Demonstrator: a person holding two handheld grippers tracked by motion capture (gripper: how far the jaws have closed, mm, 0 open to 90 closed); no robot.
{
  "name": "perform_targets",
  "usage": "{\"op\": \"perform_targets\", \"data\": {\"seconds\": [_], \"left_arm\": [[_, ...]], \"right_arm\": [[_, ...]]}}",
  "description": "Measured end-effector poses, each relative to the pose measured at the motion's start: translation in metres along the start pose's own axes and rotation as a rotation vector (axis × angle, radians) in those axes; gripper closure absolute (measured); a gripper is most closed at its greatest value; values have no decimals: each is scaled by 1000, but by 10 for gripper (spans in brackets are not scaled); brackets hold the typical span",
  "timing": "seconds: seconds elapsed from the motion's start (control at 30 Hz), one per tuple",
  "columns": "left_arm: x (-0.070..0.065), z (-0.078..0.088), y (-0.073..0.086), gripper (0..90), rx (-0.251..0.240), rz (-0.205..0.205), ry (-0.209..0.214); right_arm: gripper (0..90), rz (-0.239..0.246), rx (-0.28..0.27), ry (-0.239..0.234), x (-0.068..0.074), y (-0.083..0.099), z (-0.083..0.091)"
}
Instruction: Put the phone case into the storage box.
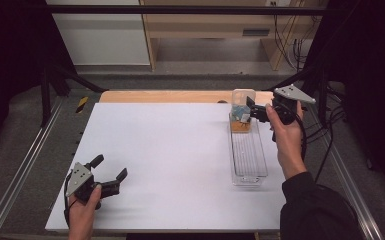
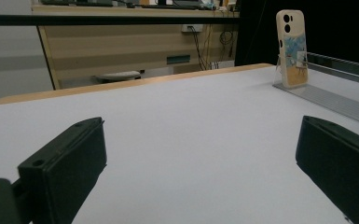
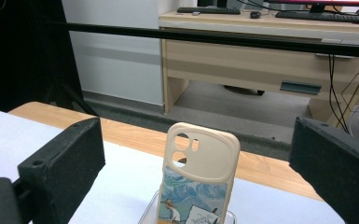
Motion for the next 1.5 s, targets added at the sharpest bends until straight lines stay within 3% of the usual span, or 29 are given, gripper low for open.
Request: {"op": "perform_targets", "data": {"seconds": [0.8, 1.0, 1.5], "left_arm": [[2, 0, 2, 16, 10, 0, -3], [1, 0, 1, 16, 8, -2, -3], [1, 1, 2, 18, 18, -5, 22]], "right_arm": [[27, -49, 13, -5, -15, 8, 27], [33, -52, 44, 14, -19, 15, 32], [42, -66, -17, -1, -24, 19, 51]]}}
Point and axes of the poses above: each handheld gripper's, and its own axes: z roughly backward along the jaws, y roughly out of its underside, x roughly to its left, the point moved 5 cm from there along -z, roughly forward along the jaws, and after that the axes turned 14 degrees about -x, right-handed, at the moved point
